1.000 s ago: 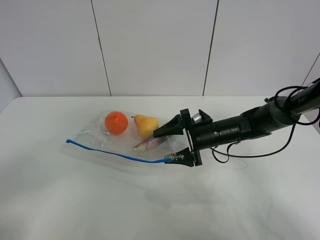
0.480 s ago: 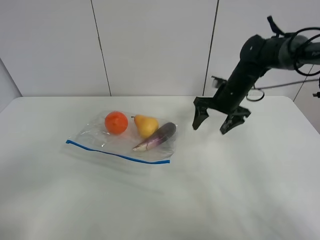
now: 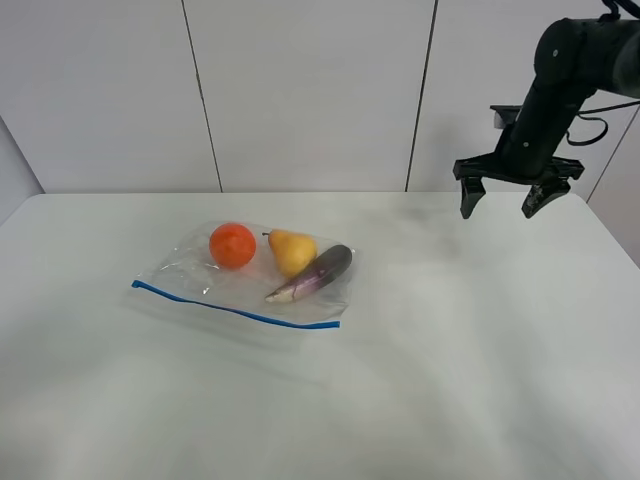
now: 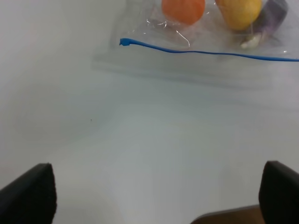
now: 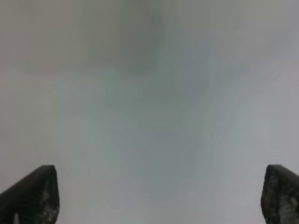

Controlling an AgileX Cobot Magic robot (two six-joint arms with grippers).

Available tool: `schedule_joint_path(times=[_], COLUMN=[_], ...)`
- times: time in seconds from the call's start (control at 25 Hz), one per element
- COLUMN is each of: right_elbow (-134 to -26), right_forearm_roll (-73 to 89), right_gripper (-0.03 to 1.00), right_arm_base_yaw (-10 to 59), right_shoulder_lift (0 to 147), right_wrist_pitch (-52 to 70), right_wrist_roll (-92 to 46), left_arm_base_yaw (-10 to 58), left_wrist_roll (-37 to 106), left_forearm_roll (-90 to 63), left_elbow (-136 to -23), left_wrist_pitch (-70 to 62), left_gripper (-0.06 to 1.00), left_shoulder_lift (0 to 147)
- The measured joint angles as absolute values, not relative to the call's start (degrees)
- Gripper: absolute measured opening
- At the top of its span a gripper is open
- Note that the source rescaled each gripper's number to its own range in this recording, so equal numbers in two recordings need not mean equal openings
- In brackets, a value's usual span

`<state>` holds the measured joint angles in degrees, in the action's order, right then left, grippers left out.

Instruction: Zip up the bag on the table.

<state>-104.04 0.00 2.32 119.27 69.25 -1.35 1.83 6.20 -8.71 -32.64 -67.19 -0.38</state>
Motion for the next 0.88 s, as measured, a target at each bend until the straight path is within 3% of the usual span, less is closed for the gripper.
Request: schedule_joint_path(times=[0.24,0.88], right_elbow=[-96.1,-43.5], right_forearm_roll=[0.51,0.64], right_gripper=[0.94,0.94], right_arm_base_yaw=[0.78,0.78], right_shoulder_lift=[109.96,57.43], right_wrist_pitch=[69.14,64.97], right_wrist_roll=[-1.8,-2.01], left_arm_base_yaw=[1.83,1.83], left_wrist_roll=[6.2,6.26], left_forearm_roll=[-8.71,-8.71], left_elbow=[-32.64,-32.64], left_wrist_pitch=[-67.19,-67.24], left_gripper=[1.0,1.0], left_shoulder_lift=[-0.38,-0.38])
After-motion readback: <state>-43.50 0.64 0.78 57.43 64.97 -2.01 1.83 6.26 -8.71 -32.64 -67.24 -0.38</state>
